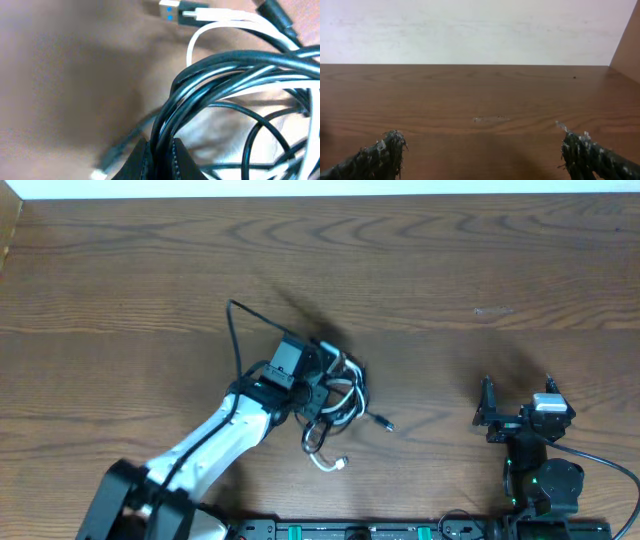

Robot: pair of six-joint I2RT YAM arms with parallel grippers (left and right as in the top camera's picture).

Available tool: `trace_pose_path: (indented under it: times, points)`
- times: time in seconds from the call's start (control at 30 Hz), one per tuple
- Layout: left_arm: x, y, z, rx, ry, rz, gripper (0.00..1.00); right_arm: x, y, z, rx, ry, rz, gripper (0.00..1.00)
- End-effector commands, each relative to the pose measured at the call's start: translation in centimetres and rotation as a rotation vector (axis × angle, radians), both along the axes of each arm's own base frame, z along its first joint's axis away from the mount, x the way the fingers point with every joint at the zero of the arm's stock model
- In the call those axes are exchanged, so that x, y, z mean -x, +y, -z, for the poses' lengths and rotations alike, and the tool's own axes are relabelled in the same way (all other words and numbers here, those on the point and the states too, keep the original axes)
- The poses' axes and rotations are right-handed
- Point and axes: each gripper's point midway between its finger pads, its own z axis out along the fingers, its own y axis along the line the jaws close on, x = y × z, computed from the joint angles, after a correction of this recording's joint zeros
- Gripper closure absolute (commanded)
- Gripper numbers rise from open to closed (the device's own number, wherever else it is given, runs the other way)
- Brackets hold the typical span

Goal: Untangle cables
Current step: 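Lift the cable bundle upward with the left gripper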

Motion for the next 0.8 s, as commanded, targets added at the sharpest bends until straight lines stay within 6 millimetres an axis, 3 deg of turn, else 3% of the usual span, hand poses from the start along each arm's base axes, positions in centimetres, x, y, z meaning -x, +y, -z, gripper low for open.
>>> trace_pose_path:
  times: [0.0, 0.13, 0.23, 0.67, 0.77]
  points:
    - [-4.3, 0.8, -7.5, -0.013, -0.289, -0.067, 0.92, 0.0, 0.2, 0.0, -0.017, -0.001, -0.007, 0.01]
    - [-6.1, 1.4, -14.3, 0.050, -0.529, -0.139, 0.92, 0.0, 0.2, 0.0, -0.017, -0.001, -0.007, 0.01]
    - [-6.3, 1.3, -17.0, 0.079, -0.621, -0.125, 0.92, 0.0, 0.2, 0.0, -0.017, -0.001, -0.007, 0.01]
    - [-5.6, 1.4, -20.4, 0.134, -0.711, -0.113, 0.92, 0.0, 0.2, 0.0, -0.017, -0.001, -0.007, 0.01]
    - [-5.4, 1.0, -21.1, 0.184, -0.714, -0.118, 0.93, 0.0, 0.2, -1.0, -0.017, -0.042, -0.008, 0.01]
